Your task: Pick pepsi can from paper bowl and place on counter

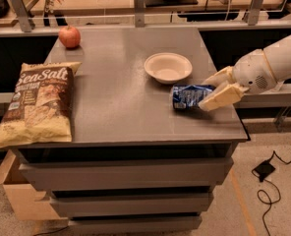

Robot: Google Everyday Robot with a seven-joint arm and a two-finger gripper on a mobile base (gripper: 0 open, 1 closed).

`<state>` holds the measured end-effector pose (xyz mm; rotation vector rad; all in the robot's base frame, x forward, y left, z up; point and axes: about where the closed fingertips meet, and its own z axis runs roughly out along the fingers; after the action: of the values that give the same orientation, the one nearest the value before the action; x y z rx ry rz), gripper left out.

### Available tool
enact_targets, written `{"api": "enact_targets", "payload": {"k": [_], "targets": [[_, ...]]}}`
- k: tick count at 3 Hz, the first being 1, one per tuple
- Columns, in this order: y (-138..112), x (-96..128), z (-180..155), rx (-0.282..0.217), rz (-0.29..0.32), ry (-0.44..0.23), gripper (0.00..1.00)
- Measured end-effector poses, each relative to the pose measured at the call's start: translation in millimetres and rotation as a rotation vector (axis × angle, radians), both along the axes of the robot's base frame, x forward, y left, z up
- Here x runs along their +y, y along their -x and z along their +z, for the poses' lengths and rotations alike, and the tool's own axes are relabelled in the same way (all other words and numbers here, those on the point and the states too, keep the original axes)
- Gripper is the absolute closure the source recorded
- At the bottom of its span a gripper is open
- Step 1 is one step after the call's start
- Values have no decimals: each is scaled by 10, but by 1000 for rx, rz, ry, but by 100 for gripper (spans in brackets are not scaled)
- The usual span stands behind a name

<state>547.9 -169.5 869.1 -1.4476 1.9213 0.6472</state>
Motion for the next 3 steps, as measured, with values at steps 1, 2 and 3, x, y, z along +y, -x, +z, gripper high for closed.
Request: {"api": "enact_targets", "payload": {"k": [1,2,3], "targets": [[-13,25,-151,21,4,-13,100],[-16,46,-162,23,8,-13,84],[-17,66,-170,24,12,-14,61]]}}
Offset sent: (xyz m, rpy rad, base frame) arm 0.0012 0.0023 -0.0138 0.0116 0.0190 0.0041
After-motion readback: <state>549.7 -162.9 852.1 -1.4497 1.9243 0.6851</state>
